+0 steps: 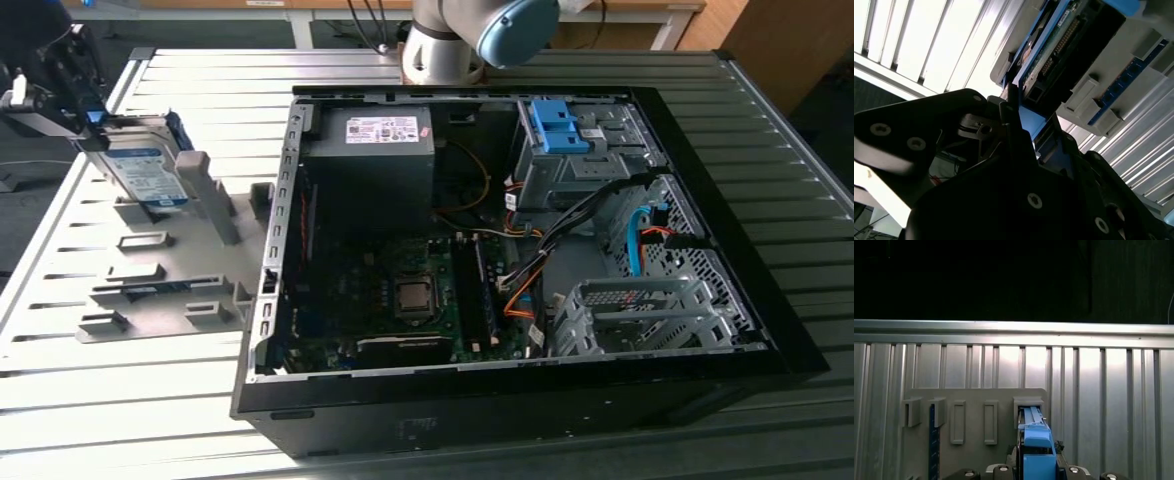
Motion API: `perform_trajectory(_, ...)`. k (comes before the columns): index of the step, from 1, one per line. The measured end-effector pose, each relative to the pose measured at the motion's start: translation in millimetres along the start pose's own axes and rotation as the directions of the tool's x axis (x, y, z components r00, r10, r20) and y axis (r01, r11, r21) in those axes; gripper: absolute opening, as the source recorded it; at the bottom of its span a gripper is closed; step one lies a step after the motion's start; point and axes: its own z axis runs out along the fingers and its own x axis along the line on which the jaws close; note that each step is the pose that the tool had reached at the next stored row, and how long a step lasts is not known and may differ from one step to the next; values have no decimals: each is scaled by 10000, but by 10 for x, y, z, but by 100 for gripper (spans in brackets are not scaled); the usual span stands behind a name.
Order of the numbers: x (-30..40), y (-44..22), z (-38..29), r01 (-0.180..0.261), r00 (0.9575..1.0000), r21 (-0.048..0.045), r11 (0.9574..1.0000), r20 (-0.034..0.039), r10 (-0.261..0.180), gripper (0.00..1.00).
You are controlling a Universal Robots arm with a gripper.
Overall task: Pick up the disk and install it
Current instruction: 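Pick up the disk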
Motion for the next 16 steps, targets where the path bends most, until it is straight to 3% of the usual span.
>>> perform_trajectory(16, -3, 5, -187, 0, 10000, -1, 10000, -1, 0, 36)
